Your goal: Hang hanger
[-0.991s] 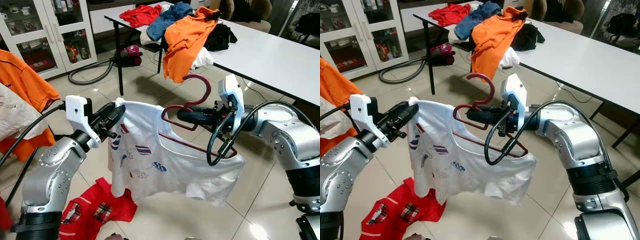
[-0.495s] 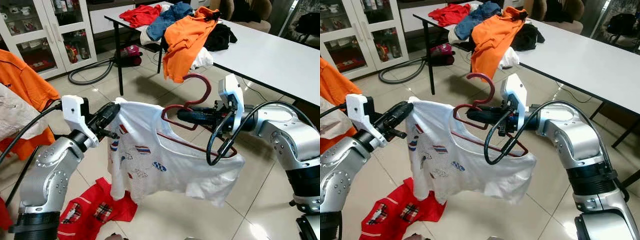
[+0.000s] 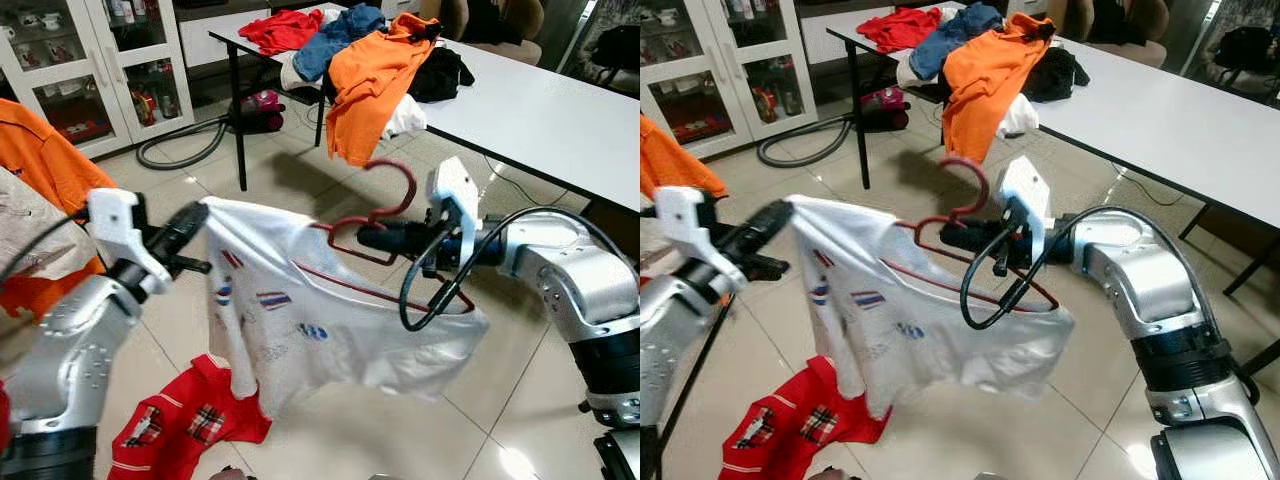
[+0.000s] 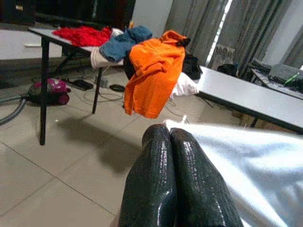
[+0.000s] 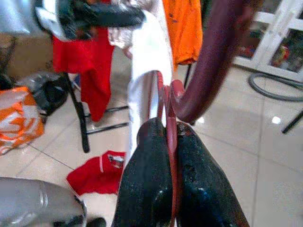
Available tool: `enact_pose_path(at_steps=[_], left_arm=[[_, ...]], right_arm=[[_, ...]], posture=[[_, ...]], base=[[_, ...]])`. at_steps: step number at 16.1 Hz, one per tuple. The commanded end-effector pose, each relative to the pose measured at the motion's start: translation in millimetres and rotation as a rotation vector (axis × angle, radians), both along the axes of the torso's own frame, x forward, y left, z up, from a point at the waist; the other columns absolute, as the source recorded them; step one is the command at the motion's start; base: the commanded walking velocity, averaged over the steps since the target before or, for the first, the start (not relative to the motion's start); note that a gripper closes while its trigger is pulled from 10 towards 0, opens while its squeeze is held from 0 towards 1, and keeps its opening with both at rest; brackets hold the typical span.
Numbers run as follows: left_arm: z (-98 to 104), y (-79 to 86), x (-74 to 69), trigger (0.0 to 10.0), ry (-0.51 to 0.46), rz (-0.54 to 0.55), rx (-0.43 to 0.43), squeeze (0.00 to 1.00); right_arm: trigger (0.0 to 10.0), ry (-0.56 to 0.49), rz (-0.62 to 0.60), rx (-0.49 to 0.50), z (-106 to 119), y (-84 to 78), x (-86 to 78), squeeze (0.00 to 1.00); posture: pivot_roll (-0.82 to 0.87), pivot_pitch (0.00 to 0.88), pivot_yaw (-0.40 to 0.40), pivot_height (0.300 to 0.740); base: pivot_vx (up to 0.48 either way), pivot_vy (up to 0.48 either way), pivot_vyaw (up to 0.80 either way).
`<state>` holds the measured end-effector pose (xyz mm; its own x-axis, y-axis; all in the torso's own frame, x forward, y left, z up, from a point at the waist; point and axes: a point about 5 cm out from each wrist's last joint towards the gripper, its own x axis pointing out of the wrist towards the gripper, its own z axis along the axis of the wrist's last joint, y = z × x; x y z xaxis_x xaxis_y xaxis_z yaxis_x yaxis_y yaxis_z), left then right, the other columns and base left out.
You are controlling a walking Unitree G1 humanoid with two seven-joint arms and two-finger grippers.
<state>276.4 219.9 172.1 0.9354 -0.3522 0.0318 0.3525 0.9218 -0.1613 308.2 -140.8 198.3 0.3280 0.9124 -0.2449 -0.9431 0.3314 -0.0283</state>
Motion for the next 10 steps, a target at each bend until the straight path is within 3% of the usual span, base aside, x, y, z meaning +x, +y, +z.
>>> enact_pose_path(at_steps=[1,7,10], left_arm=[[12.5,-2.4,-3.5,0.0,-0.039,-0.022,-0.005,0.00],[4.2,-35.8,-16.1,0.0,0.021,-0.147,-0.049,0.00],[4.0,-31.5,-15.0,0.0,0.032,-0.109,-0.031,0.00]], right_arm=[[10.0,-0.016,-0.052,-0.045,-3.0,-6.2,4.6,0.00],[10.0,-0.099,-0.066,0.159,21.5,8.6,11.0,0.00],[10.0,-0.111,-0.045,0.208,27.2,10.2,9.1,0.00]], posture=[[-0.10,0.000,-0.056,0.740],[-0.09,0.000,-0.052,0.740],[-0.10,0.000,-0.051,0.740]], base=[[0.000,0.000,0.00],[0.000,0.000,0.00],[0.000,0.000,0.00]])
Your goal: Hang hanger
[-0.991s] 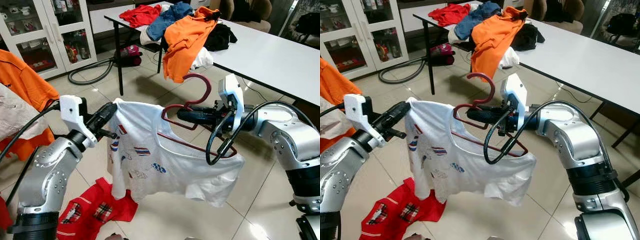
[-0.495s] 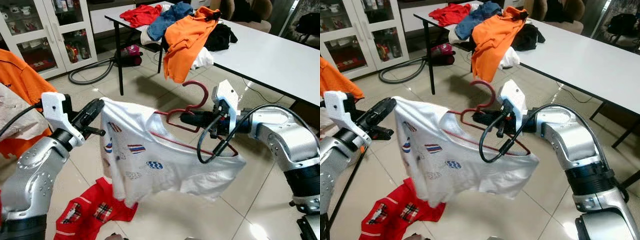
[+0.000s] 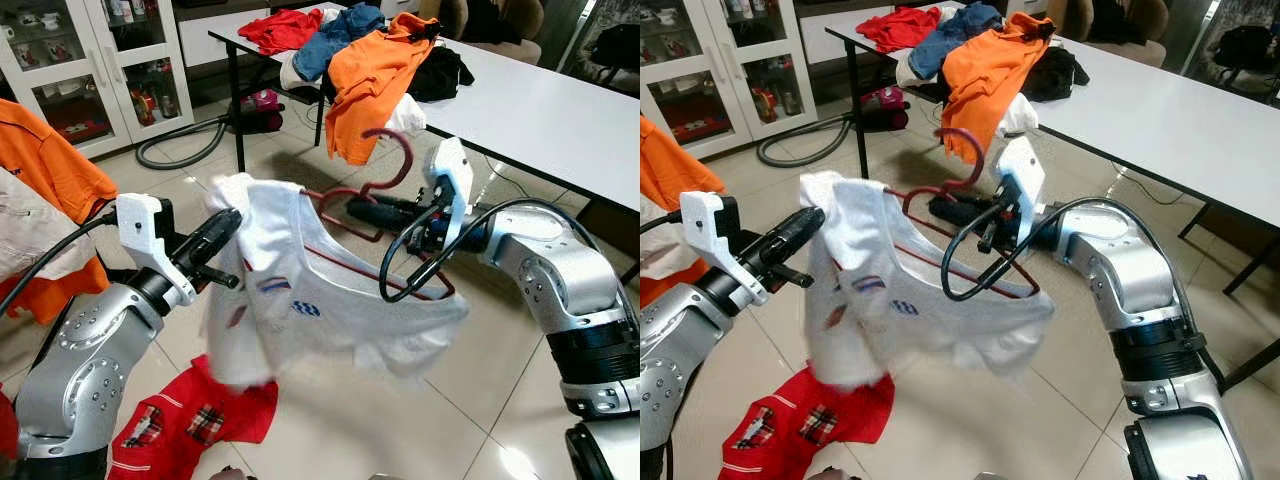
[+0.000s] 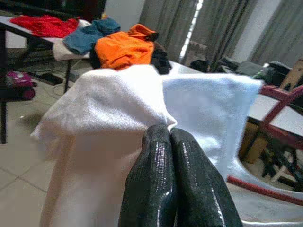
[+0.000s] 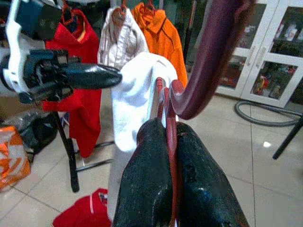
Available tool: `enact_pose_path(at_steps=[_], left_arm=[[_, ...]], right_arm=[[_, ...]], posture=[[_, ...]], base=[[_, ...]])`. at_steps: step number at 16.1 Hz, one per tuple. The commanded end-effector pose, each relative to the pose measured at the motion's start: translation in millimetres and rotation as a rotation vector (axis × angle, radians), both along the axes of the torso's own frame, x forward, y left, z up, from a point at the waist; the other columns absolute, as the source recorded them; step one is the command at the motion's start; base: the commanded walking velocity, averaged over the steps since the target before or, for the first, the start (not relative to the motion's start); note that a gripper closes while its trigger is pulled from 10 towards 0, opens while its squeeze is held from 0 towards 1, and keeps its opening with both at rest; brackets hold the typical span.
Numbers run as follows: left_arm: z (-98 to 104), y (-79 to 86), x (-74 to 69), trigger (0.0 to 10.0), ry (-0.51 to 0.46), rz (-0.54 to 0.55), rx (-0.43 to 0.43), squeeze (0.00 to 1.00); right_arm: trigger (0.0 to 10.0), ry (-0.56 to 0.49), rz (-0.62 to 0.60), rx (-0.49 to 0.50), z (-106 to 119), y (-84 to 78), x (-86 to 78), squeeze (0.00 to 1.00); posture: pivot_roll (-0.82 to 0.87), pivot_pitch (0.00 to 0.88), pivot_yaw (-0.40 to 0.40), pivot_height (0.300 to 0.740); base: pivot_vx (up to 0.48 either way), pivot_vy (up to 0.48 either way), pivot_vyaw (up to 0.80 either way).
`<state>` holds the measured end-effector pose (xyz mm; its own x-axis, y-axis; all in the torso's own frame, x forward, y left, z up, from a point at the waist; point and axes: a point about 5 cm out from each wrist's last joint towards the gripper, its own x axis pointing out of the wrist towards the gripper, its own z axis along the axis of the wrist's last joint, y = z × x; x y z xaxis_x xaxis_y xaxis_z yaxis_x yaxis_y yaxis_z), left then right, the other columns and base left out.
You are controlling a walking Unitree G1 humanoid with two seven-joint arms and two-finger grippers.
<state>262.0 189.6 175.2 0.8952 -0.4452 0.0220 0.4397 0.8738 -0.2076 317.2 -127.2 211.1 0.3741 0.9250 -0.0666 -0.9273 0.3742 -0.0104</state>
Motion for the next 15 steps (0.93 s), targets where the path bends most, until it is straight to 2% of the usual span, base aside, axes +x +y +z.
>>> enact_pose_path(at_steps=[1,2,4,5,6,7,8,9,13,14,15], left_arm=[[1.0,9.3,3.4,0.0,0.000,0.072,0.038,0.00],[2.7,20.6,7.7,0.0,-0.006,0.153,0.065,0.00],[6.9,29.9,10.0,0.0,-0.022,0.197,0.073,0.00],[14.6,38.2,10.8,8.8,-0.040,0.212,0.061,0.00],[16.7,36.5,9.7,10.0,-0.045,0.183,0.041,0.00],[17.9,34.5,8.3,10.0,-0.045,0.160,0.032,0.00],[17.8,28.1,4.8,10.0,-0.047,0.108,0.038,0.08],[16.3,23.3,1.2,10.0,-0.045,0.067,0.030,1.00],[15.9,27.1,-6.1,10.0,-0.023,0.044,0.035,1.00],[16.6,28.7,-7.4,10.0,-0.022,0.037,0.058,1.00],[20.2,36.6,-7.3,10.0,-0.042,0.054,0.119,1.00]], right_arm=[[10.0,-0.063,0.006,0.039,15.3,-4.2,-1.6,0.00],[10.0,-0.064,0.005,0.036,15.2,-5.9,-1.8,0.00],[10.0,-0.063,-0.006,0.029,14.7,-8.3,-1.1,0.00],[10.0,-0.063,-0.017,0.020,14.4,-11.8,-0.7,0.00],[10.0,-0.064,-0.018,0.016,14.3,-12.5,-0.8,0.00],[10.0,-0.063,-0.019,0.015,14.3,-12.9,-0.8,0.00],[10.0,-0.062,-0.020,0.010,13.8,-13.5,-0.8,0.00],[10.0,-0.060,-0.018,0.003,13.2,-13.8,-1.1,0.00],[10.0,-0.058,-0.014,-0.013,12.1,-15.9,-1.6,0.00],[10.0,-0.057,-0.012,-0.016,11.9,-16.1,-1.7,0.00],[10.0,-0.055,-0.004,-0.022,11.5,-16.7,-2.3,0.00]], posture=[[-0.10,0.000,-0.052,0.740],[-0.09,0.000,-0.052,0.740],[-0.10,0.000,-0.051,0.740],[-0.10,0.000,-0.051,0.740],[-0.10,0.000,-0.051,0.740],[-0.10,0.000,-0.050,0.740],[-0.10,0.000,-0.049,0.740],[-0.10,0.000,-0.049,0.740],[-0.10,0.000,-0.049,0.740],[-0.10,0.000,-0.049,0.740],[-0.10,0.000,-0.051,0.740]], base=[[0.000,0.000,0.00],[0.000,0.000,0.00],[0.000,0.000,0.00],[0.000,0.000,0.00],[0.000,0.000,0.00],[0.000,0.000,0.00],[0.000,0.000,0.00],[0.000,0.000,0.00],[0.000,0.000,0.00],[0.000,0.000,0.00],[0.000,0.000,0.00]])
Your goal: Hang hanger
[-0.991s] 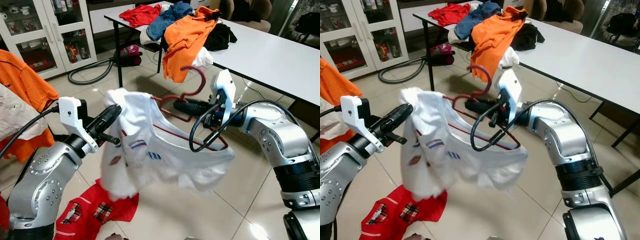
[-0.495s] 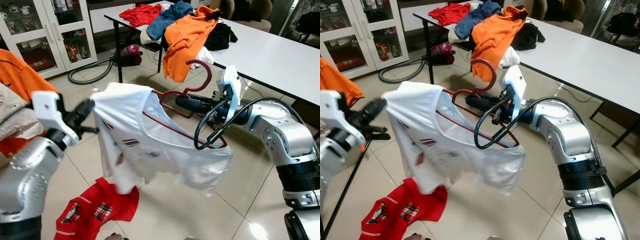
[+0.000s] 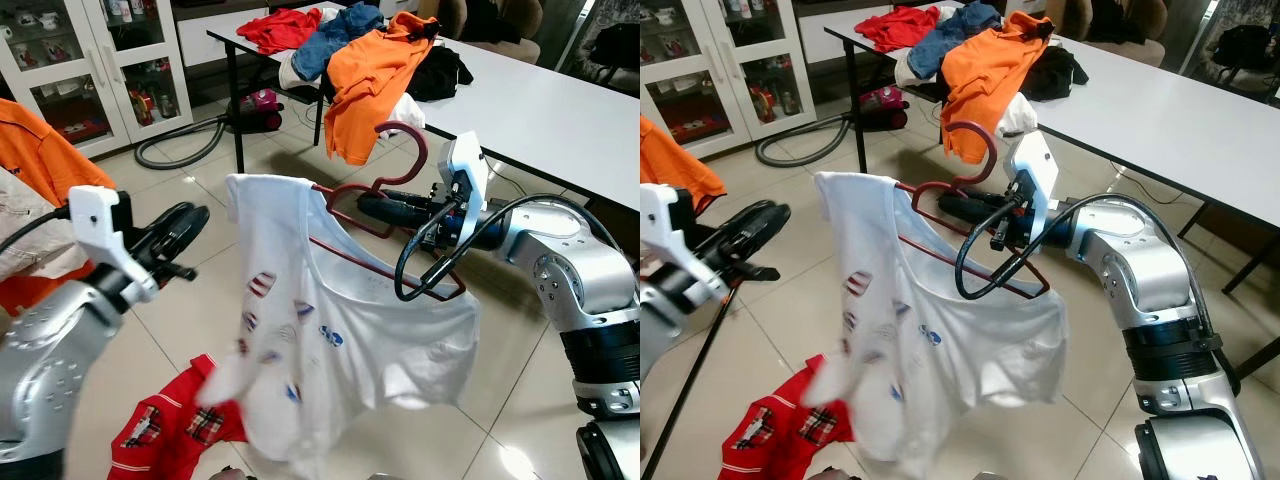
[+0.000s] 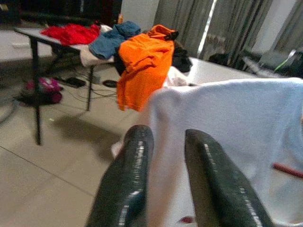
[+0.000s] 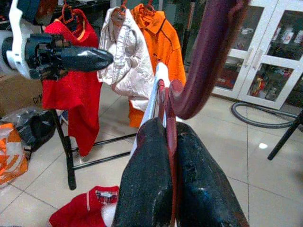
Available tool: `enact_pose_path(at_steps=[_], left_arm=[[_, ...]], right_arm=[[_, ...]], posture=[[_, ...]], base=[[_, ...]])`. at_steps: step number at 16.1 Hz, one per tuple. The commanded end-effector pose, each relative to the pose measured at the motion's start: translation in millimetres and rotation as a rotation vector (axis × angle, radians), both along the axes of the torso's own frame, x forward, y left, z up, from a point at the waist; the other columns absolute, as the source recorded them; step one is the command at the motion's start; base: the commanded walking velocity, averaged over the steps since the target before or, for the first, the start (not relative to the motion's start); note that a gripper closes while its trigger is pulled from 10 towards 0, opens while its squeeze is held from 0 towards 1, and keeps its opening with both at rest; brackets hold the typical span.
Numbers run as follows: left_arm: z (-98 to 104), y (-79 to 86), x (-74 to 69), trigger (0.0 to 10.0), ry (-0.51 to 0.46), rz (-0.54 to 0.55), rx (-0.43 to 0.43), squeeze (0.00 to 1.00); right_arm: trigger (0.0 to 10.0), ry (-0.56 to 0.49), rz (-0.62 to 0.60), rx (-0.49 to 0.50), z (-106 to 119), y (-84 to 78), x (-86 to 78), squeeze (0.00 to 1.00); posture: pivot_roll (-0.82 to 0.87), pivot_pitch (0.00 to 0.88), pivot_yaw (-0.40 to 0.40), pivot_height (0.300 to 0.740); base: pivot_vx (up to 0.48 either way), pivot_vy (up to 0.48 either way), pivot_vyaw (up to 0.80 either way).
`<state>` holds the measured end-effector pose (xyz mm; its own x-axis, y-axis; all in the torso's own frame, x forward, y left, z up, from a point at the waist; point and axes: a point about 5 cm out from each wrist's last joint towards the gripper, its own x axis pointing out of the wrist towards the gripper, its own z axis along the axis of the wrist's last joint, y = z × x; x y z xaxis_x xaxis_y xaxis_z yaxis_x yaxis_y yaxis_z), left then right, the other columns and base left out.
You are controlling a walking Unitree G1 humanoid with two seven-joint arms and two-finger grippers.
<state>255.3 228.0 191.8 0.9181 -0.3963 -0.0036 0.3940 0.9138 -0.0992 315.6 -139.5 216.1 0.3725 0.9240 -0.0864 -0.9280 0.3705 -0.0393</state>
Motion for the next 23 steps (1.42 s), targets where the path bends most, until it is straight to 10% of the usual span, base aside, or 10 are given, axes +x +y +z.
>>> enact_pose_path(at_steps=[1,6,9,13,14,20,21,23], left_arm=[[15.2,7.3,2.8,10.0,-0.078,0.014,0.029,0.00],[34.0,-6.7,8.1,10.0,-0.125,-0.172,0.050,0.00],[-15.0,-20.1,10.5,10.0,0.023,-0.109,0.316,0.00],[-9.5,-67.2,16.1,10.0,-0.131,-0.316,0.216,0.00],[1.7,-73.0,17.4,10.0,-0.131,-0.410,0.126,1.00],[-2.2,-100.4,16.9,10.0,-0.038,-0.809,0.225,1.00],[-1.6,-104.5,25.8,10.0,-0.045,-0.815,0.242,0.00],[2.3,-110.7,26.6,10.0,-0.025,-0.888,0.213,0.00]], right_arm=[[10.0,-0.030,0.010,-0.005,6.0,-5.4,-2.0,0.00],[10.0,0.000,0.036,-0.153,-2.5,-16.2,-6.5,0.00],[10.0,0.166,-0.016,-0.387,-34.5,-38.6,-17.1,0.00],[10.0,0.122,0.034,-0.403,-44.7,-47.2,-22.1,0.00],[10.0,0.106,0.052,-0.390,-40.7,-46.7,-22.3,0.00],[10.0,0.049,0.162,-0.312,-19.6,-40.2,-28.2,0.00],[10.0,0.048,0.228,-0.295,-14.9,-33.6,-35.2,0.00],[10.0,0.050,0.275,-0.302,-15.0,-29.5,-40.6,0.00]], posture=[[-0.09,0.000,-0.055,0.740],[-0.10,0.000,-0.061,0.740],[-0.12,0.000,-0.070,0.740],[-0.13,0.000,-0.074,0.740],[-0.12,0.000,-0.071,0.740],[-0.11,0.000,-0.052,0.740],[-0.11,0.000,-0.053,0.740],[-0.12,0.000,-0.050,0.740]], base=[[0.000,0.000,0.00],[0.000,0.000,0.00],[0.000,0.000,0.00],[0.000,0.000,0.00],[0.000,0.000,0.00],[0.000,0.000,0.00],[0.000,0.000,0.00],[0.000,0.000,0.00]])
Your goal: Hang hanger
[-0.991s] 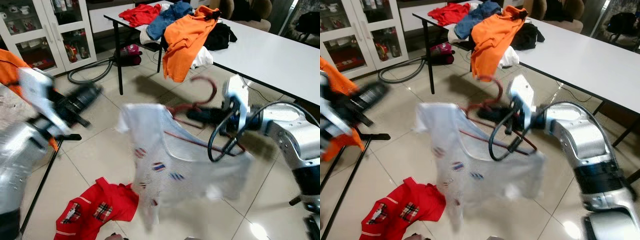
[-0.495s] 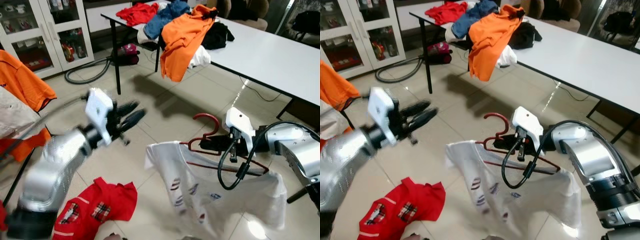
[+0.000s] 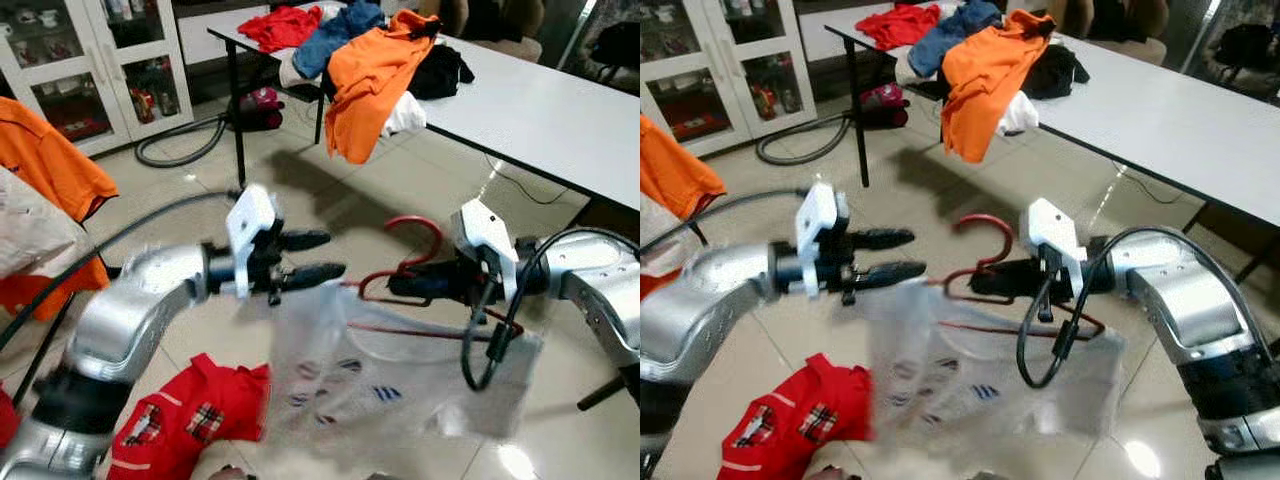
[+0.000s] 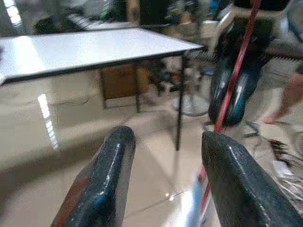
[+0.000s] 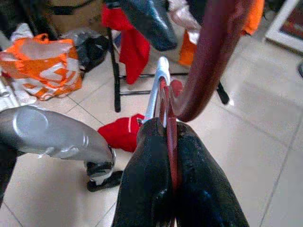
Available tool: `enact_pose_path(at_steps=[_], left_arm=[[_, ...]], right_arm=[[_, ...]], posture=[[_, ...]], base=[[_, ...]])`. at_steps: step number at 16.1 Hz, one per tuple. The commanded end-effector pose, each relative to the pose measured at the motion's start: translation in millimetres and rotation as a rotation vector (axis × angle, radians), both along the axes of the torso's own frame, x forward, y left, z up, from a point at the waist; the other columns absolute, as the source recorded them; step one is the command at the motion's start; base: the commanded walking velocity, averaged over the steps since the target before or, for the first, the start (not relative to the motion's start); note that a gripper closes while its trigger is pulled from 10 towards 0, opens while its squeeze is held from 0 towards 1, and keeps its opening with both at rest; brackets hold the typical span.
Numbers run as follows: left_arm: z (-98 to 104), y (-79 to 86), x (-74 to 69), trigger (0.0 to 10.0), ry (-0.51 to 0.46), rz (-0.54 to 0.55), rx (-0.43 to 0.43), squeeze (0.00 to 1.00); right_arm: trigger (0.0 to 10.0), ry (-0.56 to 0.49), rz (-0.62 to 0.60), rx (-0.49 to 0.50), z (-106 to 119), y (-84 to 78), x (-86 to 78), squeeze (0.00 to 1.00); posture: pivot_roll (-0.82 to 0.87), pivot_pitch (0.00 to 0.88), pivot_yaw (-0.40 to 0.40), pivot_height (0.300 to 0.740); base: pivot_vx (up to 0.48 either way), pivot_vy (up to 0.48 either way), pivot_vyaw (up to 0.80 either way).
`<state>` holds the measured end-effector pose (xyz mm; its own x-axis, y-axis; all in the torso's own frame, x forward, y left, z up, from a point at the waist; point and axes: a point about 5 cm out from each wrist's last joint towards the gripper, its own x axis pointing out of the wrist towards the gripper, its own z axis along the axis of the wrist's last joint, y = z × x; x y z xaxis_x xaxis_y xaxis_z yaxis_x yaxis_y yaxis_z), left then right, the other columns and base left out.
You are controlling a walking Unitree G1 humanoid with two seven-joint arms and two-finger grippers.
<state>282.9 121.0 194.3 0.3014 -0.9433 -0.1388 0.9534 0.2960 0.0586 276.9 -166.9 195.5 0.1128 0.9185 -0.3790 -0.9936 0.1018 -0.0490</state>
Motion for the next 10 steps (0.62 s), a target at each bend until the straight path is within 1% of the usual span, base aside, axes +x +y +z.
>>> enact_pose_path(at_steps=[1,2,3,4,5,7,8,9,10], left_arm=[[1.4,-7.7,-2.8,10.0,0.023,-0.065,-0.002,0.00],[1.8,-11.7,-5.4,10.0,0.045,-0.105,-0.001,0.00],[-1.6,-14.5,-7.1,10.0,0.055,-0.132,0.029,0.00],[-3.9,-16.3,-9.7,10.0,0.077,-0.166,0.032,0.00],[-2.0,-17.2,-12.2,10.0,0.117,-0.193,0.006,0.00],[0.7,-17.4,-13.7,10.0,0.148,-0.225,-0.009,0.00],[1.6,-18.3,-13.5,10.0,0.153,-0.231,-0.012,0.00],[-2.8,-21.4,-11.2,10.0,0.134,-0.223,0.018,0.00],[-4.6,-22.5,-10.3,10.0,0.128,-0.219,0.026,0.00]], right_arm=[[10.0,-0.017,0.020,-0.008,5.0,-0.5,-2.3,0.00],[10.0,-0.020,0.022,-0.003,5.5,1.8,-2.1,0.00],[10.0,-0.024,0.025,-0.001,6.0,3.4,-1.5,0.00],[10.0,-0.028,0.029,0.001,6.5,5.1,-0.6,0.00],[10.0,-0.031,0.031,-0.002,6.8,5.9,0.3,0.00],[10.0,-0.032,0.034,-0.008,7.0,6.1,0.7,0.00],[10.0,-0.033,0.038,-0.011,7.1,6.7,0.8,0.00],[10.0,-0.032,0.054,-0.005,7.3,10.3,0.3,0.00],[10.0,-0.032,0.060,-0.003,7.3,11.8,-0.1,0.00]], posture=[[-0.12,0.000,-0.047,0.740],[-0.12,0.000,-0.043,0.740],[-0.12,0.000,-0.042,0.740],[-0.12,0.000,-0.041,0.740],[-0.12,0.000,-0.043,0.740],[-0.11,0.000,-0.045,0.740],[-0.11,0.000,-0.045,0.740],[-0.11,0.000,-0.047,0.740],[-0.11,0.000,-0.046,0.740]], base=[[0.000,0.000,0.00],[0.000,0.000,0.00],[0.000,0.000,0.00],[0.000,0.000,0.00],[0.000,0.000,0.00],[0.000,0.000,0.00],[0.000,0.000,0.00],[0.000,0.000,0.00],[0.000,0.000,0.00]])
